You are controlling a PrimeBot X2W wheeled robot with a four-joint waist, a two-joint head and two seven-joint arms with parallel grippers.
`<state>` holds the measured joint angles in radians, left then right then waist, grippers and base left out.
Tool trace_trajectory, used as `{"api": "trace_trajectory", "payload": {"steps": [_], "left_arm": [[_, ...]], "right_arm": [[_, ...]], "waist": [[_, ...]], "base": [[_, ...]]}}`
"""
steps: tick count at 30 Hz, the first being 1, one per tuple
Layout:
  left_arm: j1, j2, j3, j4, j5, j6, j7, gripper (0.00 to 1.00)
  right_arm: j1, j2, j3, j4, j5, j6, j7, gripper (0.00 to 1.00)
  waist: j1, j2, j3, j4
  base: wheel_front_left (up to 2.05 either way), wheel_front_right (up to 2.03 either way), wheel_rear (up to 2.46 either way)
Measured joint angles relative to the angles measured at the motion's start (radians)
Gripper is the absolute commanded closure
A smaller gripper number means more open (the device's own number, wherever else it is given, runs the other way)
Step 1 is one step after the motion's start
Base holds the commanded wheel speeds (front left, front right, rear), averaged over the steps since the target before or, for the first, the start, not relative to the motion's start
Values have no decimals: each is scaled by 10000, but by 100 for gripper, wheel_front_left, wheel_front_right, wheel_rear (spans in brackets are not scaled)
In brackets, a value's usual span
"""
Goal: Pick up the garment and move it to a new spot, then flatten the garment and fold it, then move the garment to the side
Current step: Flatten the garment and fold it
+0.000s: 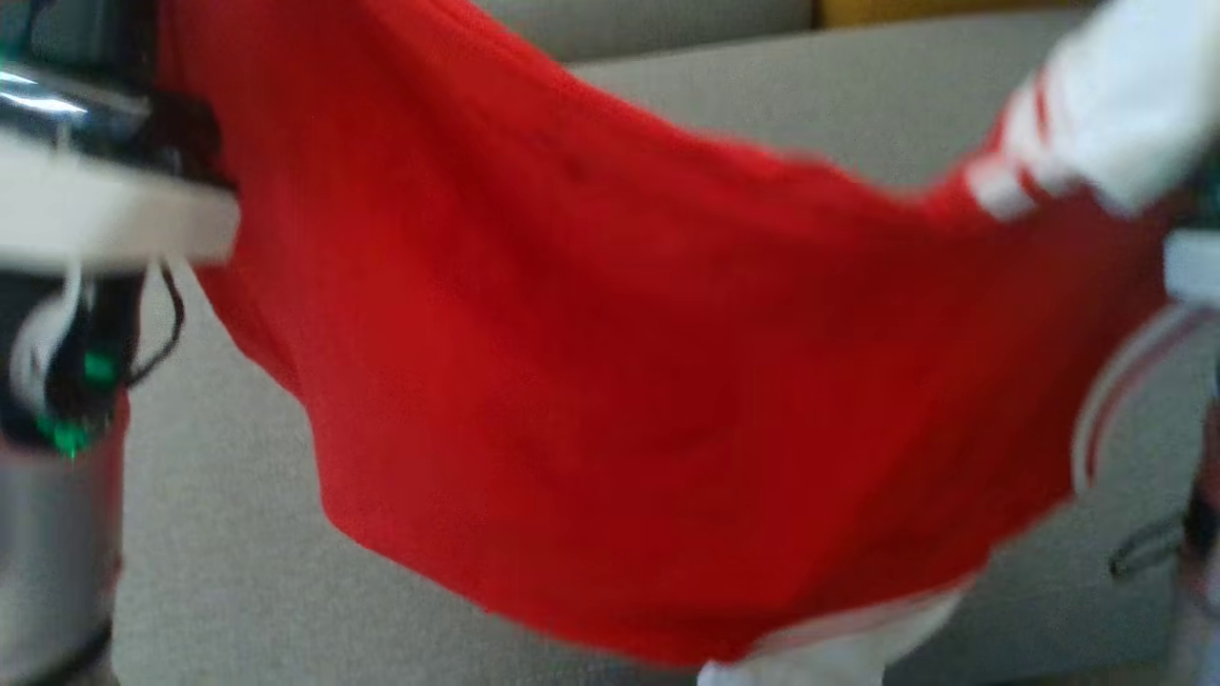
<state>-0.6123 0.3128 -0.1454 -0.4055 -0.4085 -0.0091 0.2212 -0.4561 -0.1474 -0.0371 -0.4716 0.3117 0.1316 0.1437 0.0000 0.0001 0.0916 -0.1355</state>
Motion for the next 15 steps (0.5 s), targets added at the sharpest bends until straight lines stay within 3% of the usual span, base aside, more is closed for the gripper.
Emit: {"api": "trace_trajectory", "payload": {"steps": [7,15], "left_arm": [[-2263,59,81,3990,10,-96,-8,100],[-6270,445,560,7900,1032,125,-2002,100]], "right_arm": [[-3191,61,564,3423,42,0,-433,100],[-7961,756,706,7833,-869,0,-2888,100]], "waist": [[3,0,1383,58],[1,0,2449,-518]], "base": [[0,0,0],[0,0,0]]}}
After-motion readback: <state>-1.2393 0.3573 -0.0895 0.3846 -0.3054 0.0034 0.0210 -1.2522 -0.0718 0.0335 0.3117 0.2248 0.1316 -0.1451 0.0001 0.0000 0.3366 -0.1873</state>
